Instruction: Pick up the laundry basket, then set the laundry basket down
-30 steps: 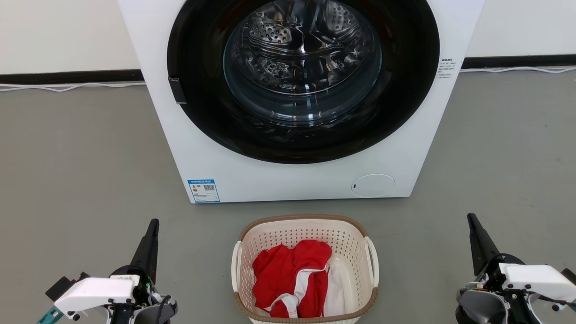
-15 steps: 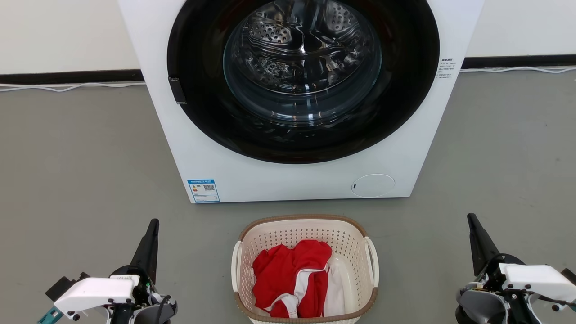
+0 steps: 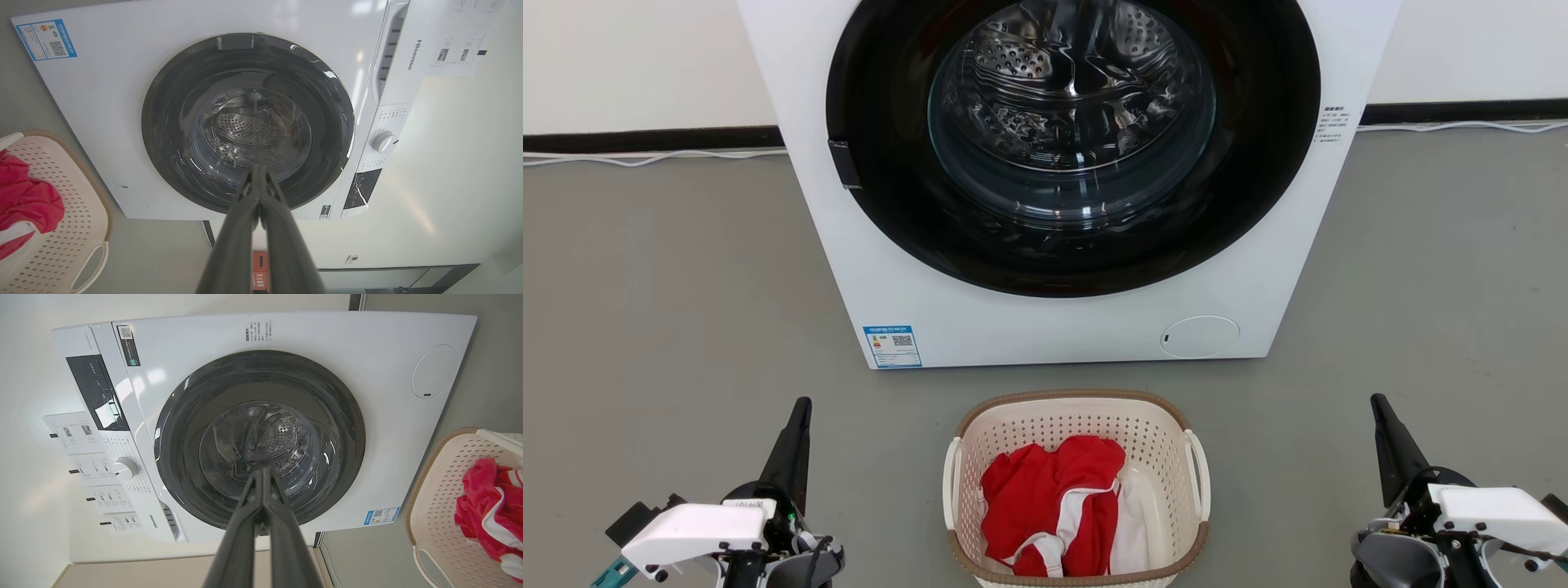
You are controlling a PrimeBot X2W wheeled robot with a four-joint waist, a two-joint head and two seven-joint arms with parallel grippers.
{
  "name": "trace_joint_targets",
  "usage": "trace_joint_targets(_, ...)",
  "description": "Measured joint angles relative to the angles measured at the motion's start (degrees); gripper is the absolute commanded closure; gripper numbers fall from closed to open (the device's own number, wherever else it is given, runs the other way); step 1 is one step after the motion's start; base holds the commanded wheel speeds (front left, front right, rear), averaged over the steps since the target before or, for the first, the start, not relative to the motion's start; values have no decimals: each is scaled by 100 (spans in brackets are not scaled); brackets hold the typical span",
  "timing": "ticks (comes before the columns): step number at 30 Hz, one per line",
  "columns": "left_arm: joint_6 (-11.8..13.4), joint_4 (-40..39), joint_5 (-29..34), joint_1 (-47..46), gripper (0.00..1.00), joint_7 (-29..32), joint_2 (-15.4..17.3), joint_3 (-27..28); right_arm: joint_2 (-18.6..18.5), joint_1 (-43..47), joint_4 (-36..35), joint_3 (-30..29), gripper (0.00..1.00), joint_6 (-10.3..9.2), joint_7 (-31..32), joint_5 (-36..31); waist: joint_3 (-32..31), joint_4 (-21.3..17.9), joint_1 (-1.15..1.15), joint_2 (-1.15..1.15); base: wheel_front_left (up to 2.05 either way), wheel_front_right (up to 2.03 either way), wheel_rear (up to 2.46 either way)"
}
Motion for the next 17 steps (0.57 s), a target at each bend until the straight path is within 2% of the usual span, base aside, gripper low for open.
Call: trace_joint_targets(17, 0, 0, 0, 0, 100, 0, 0, 0, 1, 0, 0, 0, 100, 1, 0, 0, 0, 0, 0, 0, 0, 0, 0)
